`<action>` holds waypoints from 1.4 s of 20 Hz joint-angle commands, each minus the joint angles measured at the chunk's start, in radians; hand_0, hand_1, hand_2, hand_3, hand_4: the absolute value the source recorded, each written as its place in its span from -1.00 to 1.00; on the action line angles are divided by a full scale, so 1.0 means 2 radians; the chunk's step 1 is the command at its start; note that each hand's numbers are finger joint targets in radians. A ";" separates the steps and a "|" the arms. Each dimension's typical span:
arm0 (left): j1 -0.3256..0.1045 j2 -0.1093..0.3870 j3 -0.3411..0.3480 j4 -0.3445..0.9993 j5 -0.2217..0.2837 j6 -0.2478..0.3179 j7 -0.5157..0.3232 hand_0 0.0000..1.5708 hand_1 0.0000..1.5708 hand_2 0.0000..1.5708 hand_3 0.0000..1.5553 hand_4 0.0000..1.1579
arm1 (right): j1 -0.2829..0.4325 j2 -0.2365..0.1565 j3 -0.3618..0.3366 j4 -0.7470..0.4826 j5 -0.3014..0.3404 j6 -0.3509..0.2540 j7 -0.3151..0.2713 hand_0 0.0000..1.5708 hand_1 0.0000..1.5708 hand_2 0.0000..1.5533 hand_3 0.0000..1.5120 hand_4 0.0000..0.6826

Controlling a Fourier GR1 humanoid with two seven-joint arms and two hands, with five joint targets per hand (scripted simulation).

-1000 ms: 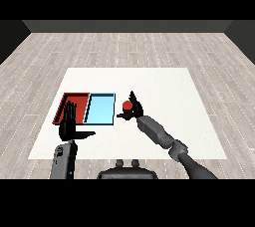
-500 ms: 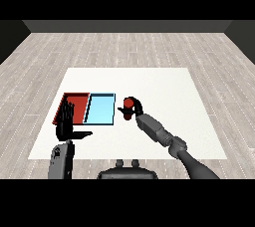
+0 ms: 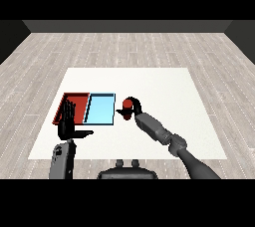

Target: Pick the red can and put it in the red box

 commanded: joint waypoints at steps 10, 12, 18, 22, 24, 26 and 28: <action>-0.010 -0.018 -0.031 -0.003 -0.018 0.010 0.015 -1.00 -1.00 -1.00 -1.00 -1.00 | -0.026 0.002 -0.030 -0.009 0.038 0.013 -0.044 0.97 0.97 0.88 0.84 0.69; -0.007 -0.014 -0.032 0.025 -0.027 -0.004 -0.022 -1.00 -1.00 -1.00 -1.00 -1.00 | -0.012 -0.010 -0.049 0.011 0.055 0.046 -0.068 0.92 0.92 0.87 0.84 0.68; 0.008 -0.012 -0.060 -0.044 -0.036 0.001 0.050 -1.00 -1.00 -1.00 -1.00 -1.00 | 0.012 -0.093 -0.031 -0.171 0.100 -0.027 -0.008 0.94 0.94 0.87 0.82 0.67; 0.027 -0.024 -0.098 -0.068 -0.033 -0.009 0.078 -1.00 -1.00 -1.00 -1.00 -1.00 | 0.068 -0.140 -0.024 -0.280 0.123 -0.070 -0.017 0.96 0.96 0.88 0.84 0.68; 0.000 -0.036 -0.133 -0.075 -0.041 0.016 0.112 -1.00 -1.00 -1.00 -1.00 -1.00 | 0.050 -0.168 -0.022 -0.329 0.130 -0.090 0.011 0.93 0.93 0.89 0.85 0.67; -0.013 -0.037 -0.158 -0.075 -0.052 0.034 0.132 -1.00 -1.00 -1.00 -1.00 -1.00 | 0.082 -0.186 -0.033 -0.363 0.143 -0.099 -0.001 0.93 0.93 0.89 0.86 0.67; -0.009 -0.037 -0.166 -0.084 -0.058 0.036 0.152 -1.00 -1.00 -1.00 -1.00 -1.00 | 0.087 -0.225 -0.034 -0.424 0.153 -0.116 0.022 0.90 0.90 0.87 0.85 0.70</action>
